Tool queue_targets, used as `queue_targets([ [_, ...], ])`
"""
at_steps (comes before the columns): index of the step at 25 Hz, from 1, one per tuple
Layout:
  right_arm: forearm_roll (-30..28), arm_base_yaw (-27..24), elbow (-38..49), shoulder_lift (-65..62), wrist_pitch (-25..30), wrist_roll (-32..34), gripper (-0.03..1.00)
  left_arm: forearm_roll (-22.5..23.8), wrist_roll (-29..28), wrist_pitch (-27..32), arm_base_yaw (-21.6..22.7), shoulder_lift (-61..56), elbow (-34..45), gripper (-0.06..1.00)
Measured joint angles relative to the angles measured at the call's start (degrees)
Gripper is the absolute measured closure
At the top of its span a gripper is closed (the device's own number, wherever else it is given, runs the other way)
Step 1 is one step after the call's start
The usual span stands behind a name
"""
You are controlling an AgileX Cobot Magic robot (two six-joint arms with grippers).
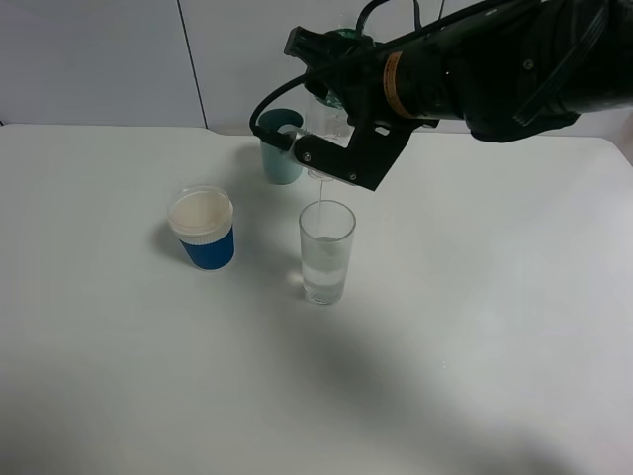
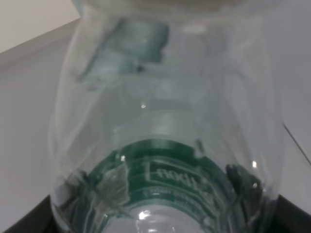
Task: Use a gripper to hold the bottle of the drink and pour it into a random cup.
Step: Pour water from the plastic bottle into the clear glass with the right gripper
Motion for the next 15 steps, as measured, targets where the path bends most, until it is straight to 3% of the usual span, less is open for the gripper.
queue_targets([
  [15, 0.0, 0.3, 0.0, 0.0, -0.3, -4.7, 0.40, 0.0, 0.0, 0.0, 0.0, 0.0, 0.0, -0.04],
])
